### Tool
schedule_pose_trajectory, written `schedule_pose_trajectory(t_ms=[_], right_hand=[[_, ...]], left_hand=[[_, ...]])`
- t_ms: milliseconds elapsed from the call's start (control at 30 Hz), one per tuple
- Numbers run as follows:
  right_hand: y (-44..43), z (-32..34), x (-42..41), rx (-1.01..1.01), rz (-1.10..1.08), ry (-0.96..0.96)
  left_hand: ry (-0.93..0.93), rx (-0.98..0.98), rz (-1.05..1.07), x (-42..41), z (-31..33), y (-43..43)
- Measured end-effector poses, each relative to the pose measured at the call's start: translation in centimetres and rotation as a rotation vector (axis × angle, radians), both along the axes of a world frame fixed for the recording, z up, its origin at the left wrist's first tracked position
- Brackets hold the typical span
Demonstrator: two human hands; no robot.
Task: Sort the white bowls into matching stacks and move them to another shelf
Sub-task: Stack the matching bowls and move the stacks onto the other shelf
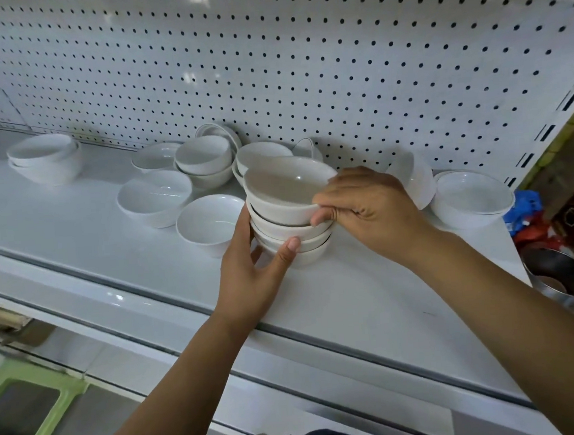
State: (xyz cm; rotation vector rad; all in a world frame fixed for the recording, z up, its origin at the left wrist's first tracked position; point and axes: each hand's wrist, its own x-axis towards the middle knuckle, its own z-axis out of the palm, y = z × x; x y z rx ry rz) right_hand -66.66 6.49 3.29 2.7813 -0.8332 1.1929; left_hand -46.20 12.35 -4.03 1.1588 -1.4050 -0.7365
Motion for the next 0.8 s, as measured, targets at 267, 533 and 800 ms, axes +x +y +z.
schedule_pose_trajectory(t_ms=[267,533,800], right_hand=[[-0.2,-0.5,-0.7,0.089,0.049,-0.026],[1.4,-2.4,-0.2,0.099,-0.158,-0.22],[4.8,-6.0,1.8,0.841,-0.345,-0.641]], left_hand=[[-0.008,0.025,-0.03,0.2,-0.1,-0.2],[-0.024,0.1,-0.087,0.6,0.9,0.3],[-0.027,0.272,-0.074,2.8,5.1,0.2]])
